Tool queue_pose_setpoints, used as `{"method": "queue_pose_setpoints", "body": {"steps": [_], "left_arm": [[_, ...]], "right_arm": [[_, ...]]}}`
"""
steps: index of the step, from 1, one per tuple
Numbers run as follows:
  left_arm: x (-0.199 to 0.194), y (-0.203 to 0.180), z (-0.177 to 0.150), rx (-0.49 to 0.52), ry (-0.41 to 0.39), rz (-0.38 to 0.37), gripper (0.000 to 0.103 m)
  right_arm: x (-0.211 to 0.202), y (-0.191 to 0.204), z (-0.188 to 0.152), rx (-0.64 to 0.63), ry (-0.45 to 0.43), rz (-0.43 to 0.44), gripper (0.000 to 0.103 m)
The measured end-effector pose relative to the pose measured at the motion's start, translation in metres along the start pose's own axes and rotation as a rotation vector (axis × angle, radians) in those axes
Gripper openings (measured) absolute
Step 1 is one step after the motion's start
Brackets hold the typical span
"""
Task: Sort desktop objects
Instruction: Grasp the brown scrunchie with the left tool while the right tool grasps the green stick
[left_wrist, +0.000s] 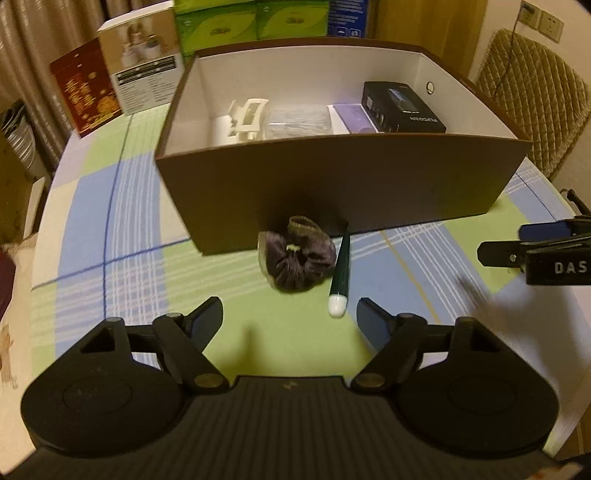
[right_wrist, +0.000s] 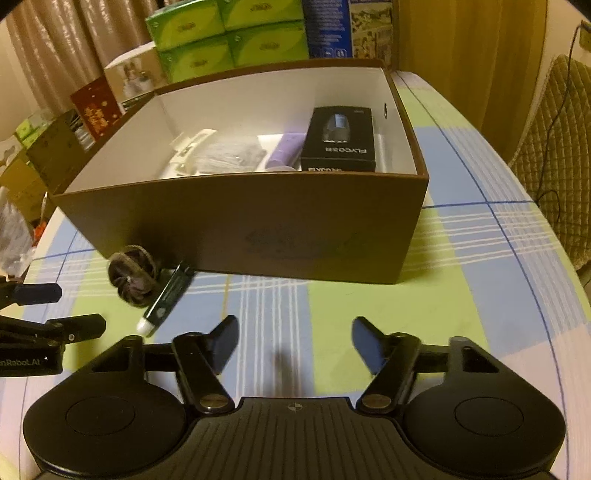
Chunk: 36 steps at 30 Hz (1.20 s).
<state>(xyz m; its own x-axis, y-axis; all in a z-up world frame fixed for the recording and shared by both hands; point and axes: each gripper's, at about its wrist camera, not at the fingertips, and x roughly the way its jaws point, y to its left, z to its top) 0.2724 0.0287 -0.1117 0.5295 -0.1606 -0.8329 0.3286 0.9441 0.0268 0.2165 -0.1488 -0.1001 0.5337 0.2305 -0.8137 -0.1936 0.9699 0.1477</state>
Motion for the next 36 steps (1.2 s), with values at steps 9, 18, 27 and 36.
{"method": "queue_pose_setpoints", "body": {"steps": [9,18,27,36], "left_arm": [[0.028,0.005,0.018,0.018,-0.002,-0.041,0.076],[0.057,0.01,0.034,0.049,0.014,-0.065,0.067],[0.055,0.023,0.03,0.057,0.003,-0.126,0.019],[0.035,0.079,0.013,-0.049,0.033,-0.028,0.017]], "right_arm": [[0.013,0.003,0.007,0.053,-0.001,-0.041,0.062],[0.022,-0.002,0.008,0.103,0.02,-0.069,0.062],[0.03,0.015,0.012,0.077,0.038,-0.03,0.062],[0.049,0.062,0.015,-0.032,0.059,0.09,0.062]]}}
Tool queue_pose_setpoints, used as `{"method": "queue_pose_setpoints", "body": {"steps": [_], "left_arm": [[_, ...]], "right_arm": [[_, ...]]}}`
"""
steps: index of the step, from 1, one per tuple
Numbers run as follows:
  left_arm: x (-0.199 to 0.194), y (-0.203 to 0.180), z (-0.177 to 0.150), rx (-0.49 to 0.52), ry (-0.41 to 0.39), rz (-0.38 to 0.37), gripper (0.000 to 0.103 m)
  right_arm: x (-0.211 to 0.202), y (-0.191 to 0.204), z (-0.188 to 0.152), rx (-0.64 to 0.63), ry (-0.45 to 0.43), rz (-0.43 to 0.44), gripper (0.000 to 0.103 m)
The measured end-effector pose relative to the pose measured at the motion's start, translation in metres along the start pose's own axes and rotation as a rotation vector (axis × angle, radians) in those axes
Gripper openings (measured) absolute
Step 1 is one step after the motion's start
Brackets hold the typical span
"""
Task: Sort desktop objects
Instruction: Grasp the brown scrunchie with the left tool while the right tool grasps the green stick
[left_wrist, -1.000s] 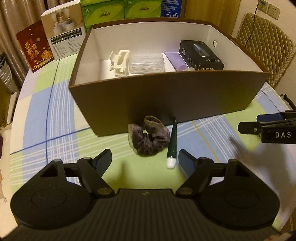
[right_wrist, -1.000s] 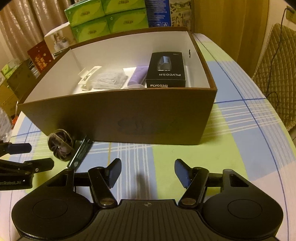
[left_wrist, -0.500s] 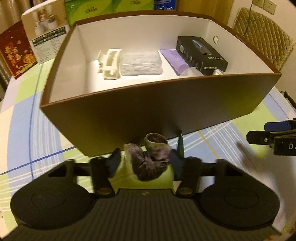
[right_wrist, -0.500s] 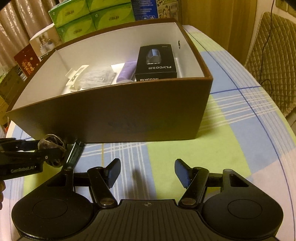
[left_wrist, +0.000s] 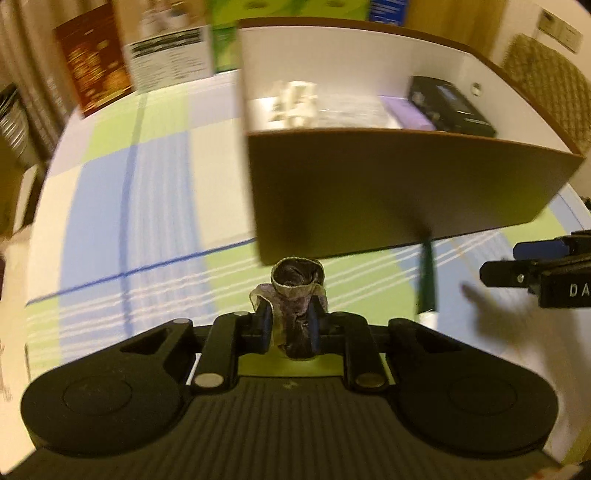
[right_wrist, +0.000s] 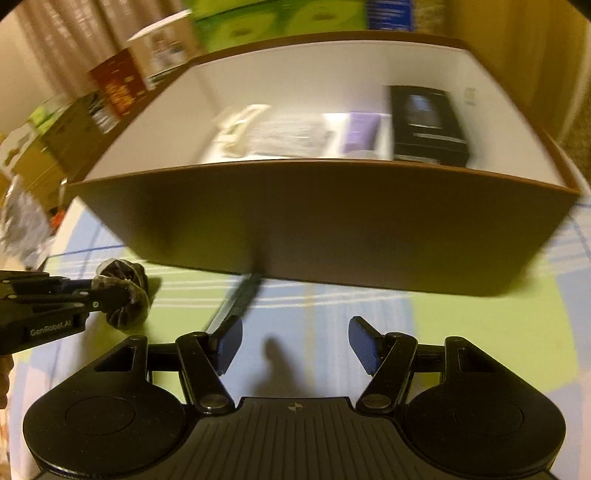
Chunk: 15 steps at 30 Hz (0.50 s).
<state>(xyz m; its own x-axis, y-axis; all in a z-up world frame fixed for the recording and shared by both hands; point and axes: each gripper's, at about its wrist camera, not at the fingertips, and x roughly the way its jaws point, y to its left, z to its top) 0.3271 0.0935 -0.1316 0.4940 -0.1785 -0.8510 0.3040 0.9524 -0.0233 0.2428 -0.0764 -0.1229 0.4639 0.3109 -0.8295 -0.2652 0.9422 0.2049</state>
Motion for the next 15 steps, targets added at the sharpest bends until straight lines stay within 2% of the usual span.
{"method": "queue_pose_setpoints", "body": {"steps": [4,6,11,15], "left_arm": [[-0.008,0.015,-0.008,-0.051,0.012,0.013,0.017],[-0.009,0.016,-0.011,-0.059,0.015,0.018,0.017],[-0.012,0.014,-0.013,-0.064,0.014,0.018,0.017],[-0.011,0.012,-0.011,-0.059,0.016,0.02,0.017]], "right_arm": [[0.014,0.024,0.003,-0.058,0.004,0.047,0.058],[0.021,0.036,0.003,-0.098,0.006,0.06,0.046],[0.038,0.053,-0.002,-0.171,0.02,0.031,0.034],[0.041,0.05,-0.007,-0.196,0.023,0.021,0.025]]}}
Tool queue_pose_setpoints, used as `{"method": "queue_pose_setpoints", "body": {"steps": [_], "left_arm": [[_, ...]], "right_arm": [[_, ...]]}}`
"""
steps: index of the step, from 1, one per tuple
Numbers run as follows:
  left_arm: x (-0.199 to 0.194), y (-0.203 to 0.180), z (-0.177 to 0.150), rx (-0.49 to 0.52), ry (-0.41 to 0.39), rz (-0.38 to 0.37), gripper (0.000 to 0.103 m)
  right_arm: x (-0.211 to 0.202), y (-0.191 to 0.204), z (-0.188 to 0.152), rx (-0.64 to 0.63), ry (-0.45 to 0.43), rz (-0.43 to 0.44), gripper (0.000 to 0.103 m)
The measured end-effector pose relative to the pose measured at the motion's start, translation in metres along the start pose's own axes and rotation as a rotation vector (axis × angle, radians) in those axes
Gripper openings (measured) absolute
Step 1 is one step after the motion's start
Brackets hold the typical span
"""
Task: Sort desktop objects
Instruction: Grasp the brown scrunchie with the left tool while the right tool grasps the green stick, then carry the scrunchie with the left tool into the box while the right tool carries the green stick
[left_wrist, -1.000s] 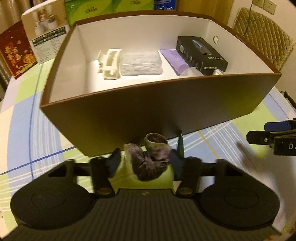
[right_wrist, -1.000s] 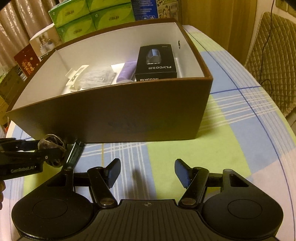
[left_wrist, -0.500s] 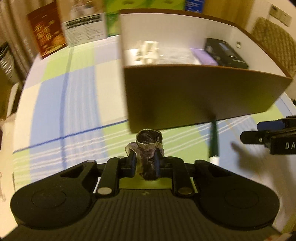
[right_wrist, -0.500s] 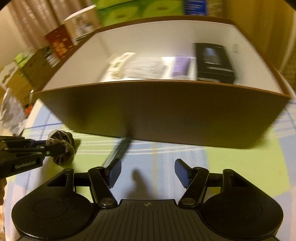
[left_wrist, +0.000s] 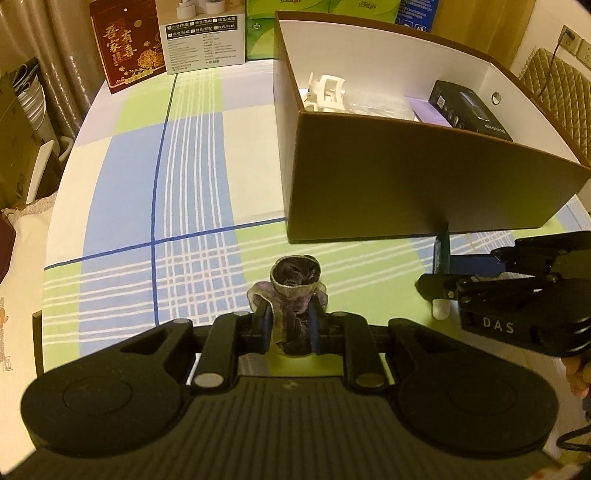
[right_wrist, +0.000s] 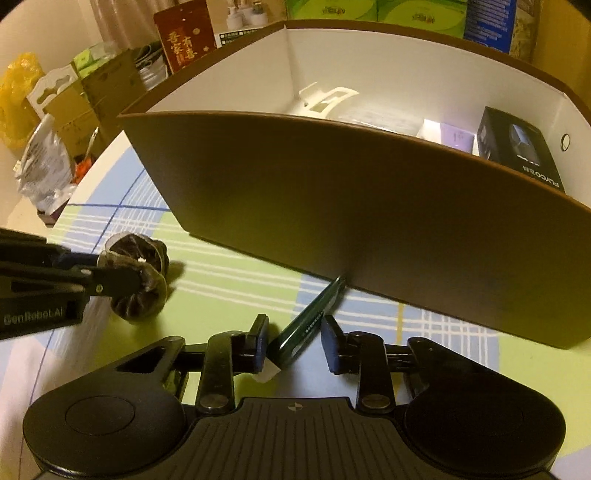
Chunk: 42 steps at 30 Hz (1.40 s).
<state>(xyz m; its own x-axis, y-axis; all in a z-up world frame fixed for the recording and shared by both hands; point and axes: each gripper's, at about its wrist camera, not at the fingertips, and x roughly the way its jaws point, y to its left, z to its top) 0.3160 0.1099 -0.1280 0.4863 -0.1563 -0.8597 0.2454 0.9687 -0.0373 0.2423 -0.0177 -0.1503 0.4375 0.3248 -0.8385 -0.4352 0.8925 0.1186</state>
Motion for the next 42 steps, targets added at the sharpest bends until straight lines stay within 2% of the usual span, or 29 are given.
{"method": "queue_pose_setpoints", "body": {"steps": [1,2,3,21,32,42], "left_arm": [[0.001,-0.001,0.001,0.0,0.001,-0.001,0.017],[0.001,-0.001,0.001,0.001,0.001,0.0,0.017],[0.001,-0.002,0.001,0.001,0.002,0.002,0.017],[-0.013,-0.03,-0.008,0.035,0.007,-0.044,0.016],[-0.034,-0.05,-0.013,0.057,-0.031,-0.059,0.016],[-0.073,-0.068,0.003,0.071,-0.122,-0.111,0.016]], "right_arm": [[-0.001,-0.002,-0.001,-0.008,0.004,-0.001,0.021],[-0.001,-0.003,-0.001,-0.016,0.009,-0.005,0.013],[-0.001,-0.005,-0.001,-0.021,0.015,-0.005,0.01],[-0.038,-0.03,-0.029,0.028,0.109,0.048,0.01],[-0.073,-0.038,-0.034,0.053,0.058,0.093,0.01],[-0.126,-0.046,-0.014,0.029,-0.06,0.15,0.01]]}}
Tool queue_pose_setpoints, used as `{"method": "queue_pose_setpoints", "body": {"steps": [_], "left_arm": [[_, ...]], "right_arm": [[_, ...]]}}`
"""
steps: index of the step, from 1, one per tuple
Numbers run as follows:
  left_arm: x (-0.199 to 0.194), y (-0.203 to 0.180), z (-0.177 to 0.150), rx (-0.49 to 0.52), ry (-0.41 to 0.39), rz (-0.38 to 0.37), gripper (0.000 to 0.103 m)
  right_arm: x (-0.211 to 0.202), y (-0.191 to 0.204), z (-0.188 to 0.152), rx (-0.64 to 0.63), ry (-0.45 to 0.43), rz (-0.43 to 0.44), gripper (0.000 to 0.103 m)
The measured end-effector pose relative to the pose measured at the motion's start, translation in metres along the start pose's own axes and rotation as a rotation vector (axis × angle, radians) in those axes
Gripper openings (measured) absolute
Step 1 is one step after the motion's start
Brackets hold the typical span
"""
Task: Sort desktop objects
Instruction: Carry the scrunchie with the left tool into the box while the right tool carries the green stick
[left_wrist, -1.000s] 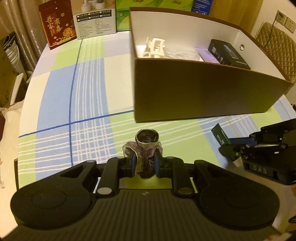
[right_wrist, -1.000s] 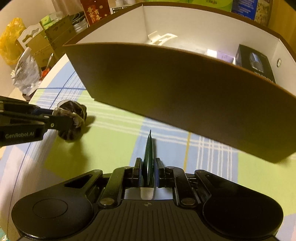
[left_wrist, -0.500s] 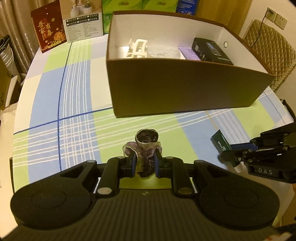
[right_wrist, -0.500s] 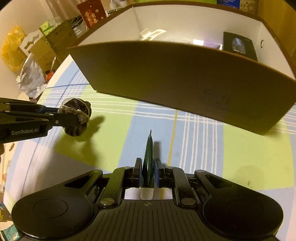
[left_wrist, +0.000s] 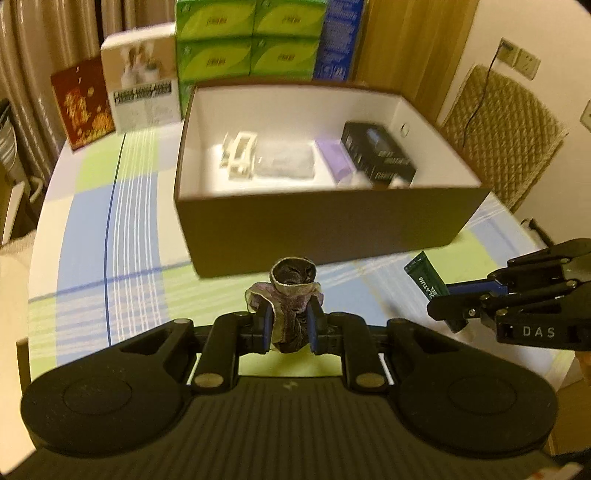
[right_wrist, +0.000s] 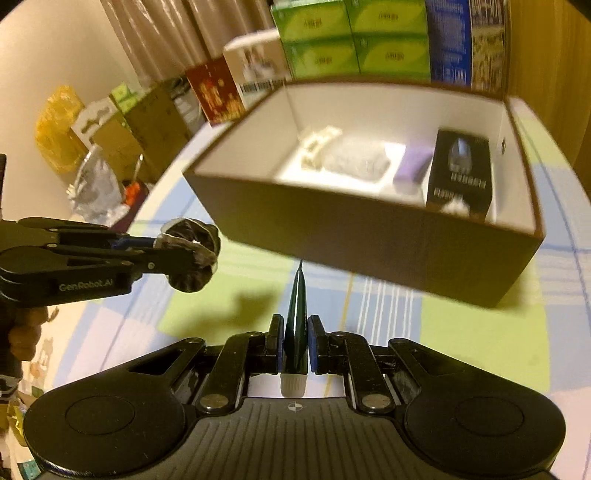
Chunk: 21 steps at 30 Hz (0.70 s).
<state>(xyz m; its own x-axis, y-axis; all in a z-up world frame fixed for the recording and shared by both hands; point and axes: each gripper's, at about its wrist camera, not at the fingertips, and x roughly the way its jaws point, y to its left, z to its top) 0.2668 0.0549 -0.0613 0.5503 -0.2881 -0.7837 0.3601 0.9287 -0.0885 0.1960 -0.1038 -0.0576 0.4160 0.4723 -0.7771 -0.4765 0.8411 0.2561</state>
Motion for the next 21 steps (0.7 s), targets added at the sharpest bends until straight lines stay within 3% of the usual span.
{"method": "queue_pose_setpoints", "body": {"steps": [12,21], "left_arm": [[-0.014,-0.02,0.064,0.071,-0.128,-0.019,0.016],[0.022,-0.013,0.111,0.095,-0.09,0.016,0.016]], "right_arm": [[-0.035,-0.011,0.056,-0.013,-0.148,-0.007,0.01],[-0.005,-0.029,0.107,0.022,-0.148,-0.037,0.01]]}}
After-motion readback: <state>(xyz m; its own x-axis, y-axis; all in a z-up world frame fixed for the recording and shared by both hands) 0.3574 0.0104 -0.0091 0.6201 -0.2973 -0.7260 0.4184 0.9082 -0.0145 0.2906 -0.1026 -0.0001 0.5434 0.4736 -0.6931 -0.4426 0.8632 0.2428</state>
